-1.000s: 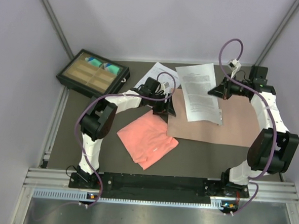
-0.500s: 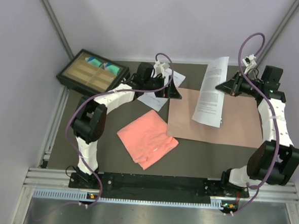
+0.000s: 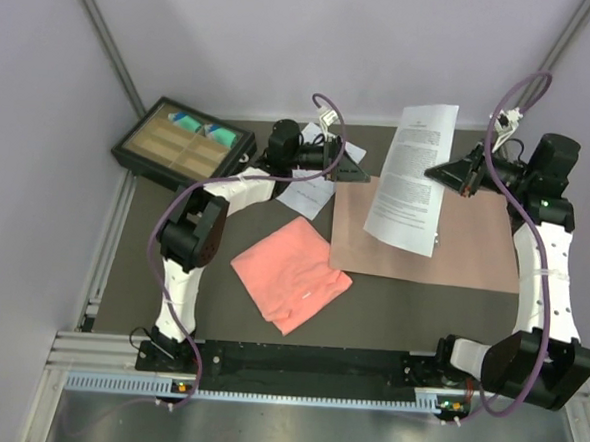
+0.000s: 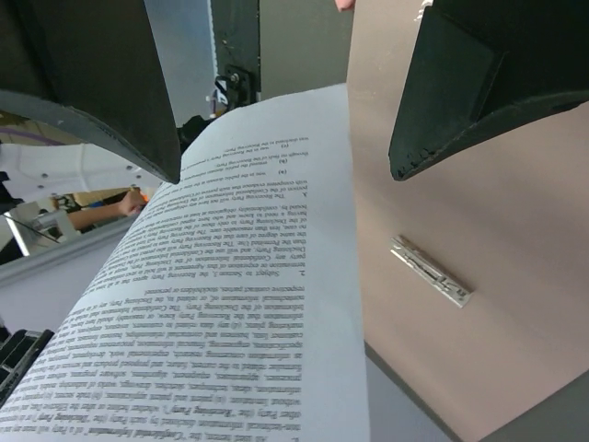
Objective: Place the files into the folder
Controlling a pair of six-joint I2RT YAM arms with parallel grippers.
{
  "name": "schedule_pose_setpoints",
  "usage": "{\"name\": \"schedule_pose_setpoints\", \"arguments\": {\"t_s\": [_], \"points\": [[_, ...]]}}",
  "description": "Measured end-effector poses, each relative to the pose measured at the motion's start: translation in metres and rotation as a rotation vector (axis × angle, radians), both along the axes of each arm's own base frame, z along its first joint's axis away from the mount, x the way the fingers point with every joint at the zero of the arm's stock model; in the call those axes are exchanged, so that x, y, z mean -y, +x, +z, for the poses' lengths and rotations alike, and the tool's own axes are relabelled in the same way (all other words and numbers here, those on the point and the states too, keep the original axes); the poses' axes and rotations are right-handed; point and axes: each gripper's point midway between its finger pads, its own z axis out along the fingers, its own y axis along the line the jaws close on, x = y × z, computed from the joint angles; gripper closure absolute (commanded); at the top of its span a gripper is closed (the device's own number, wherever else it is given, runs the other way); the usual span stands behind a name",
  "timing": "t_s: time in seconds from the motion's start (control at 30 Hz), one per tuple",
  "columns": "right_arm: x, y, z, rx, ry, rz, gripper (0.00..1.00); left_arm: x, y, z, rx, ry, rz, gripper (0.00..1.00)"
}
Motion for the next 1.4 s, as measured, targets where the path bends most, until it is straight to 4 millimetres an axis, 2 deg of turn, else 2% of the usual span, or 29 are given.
{"name": "schedule_pose_setpoints", "arguments": {"t_s": [0.27, 0.33, 0.43, 0.53, 0.6, 0.67, 0.7, 0.77, 0.8, 0.93, 1.1, 1.2, 1.23, 1.27, 1.4], "points": [[-0.014, -0.022, 0.02, 0.059, 0.014, 0.071, 1.0, 0.001, -0.012, 0.015, -0.02, -0.145, -0.107, 0.01], [-0.015, -0.024, 0.021, 0.061, 0.017, 0.08, 1.0, 0.002, -0.013, 0.014, -0.043, -0.173, -0.136, 0.02], [-0.016, -0.027, 0.022, 0.061, 0.019, 0.088, 1.0, 0.007, -0.012, 0.008, -0.12, -0.189, -0.169, 0.08], [-0.017, -0.028, 0.023, 0.062, 0.02, 0.089, 1.0, 0.011, -0.011, -0.002, -0.228, -0.184, -0.185, 0.18], [-0.017, -0.028, 0.023, 0.062, 0.02, 0.089, 1.0, 0.012, -0.013, -0.004, -0.29, -0.179, -0.193, 0.31], [-0.017, -0.028, 0.021, 0.058, 0.021, 0.088, 1.0, 0.012, -0.013, -0.003, -0.318, -0.179, -0.197, 0.39], [-0.017, -0.028, 0.02, 0.055, 0.022, 0.088, 1.0, 0.011, -0.014, -0.001, -0.322, -0.183, -0.2, 0.48], [-0.016, -0.027, 0.017, 0.047, 0.023, 0.083, 1.0, 0.011, -0.015, 0.002, -0.33, -0.189, -0.204, 0.55], [-0.016, -0.026, 0.015, 0.041, 0.023, 0.079, 1.0, 0.011, -0.016, 0.002, -0.337, -0.19, -0.205, 0.62], [-0.015, -0.022, 0.006, 0.01, 0.03, 0.058, 1.0, 0.011, -0.017, 0.005, -0.356, -0.193, -0.209, 0.78], [-0.013, -0.018, -0.002, -0.02, 0.038, 0.037, 0.99, 0.008, -0.017, 0.01, -0.366, -0.2, -0.203, 0.89], [-0.011, -0.015, -0.006, -0.035, 0.032, 0.017, 0.93, 0.005, -0.016, 0.011, -0.372, -0.203, -0.192, 0.94], [-0.01, -0.014, -0.008, -0.043, 0.029, 0.005, 0.86, 0.004, -0.015, 0.01, -0.377, -0.202, -0.188, 0.96], [-0.009, -0.012, -0.01, -0.052, 0.025, -0.008, 0.83, 0.002, -0.014, 0.009, -0.383, -0.203, -0.18, 0.99], [-0.005, -0.006, -0.016, -0.082, 0.021, -0.054, 0.71, -0.01, -0.008, 0.004, -0.411, -0.201, -0.142, 1.0]]}}
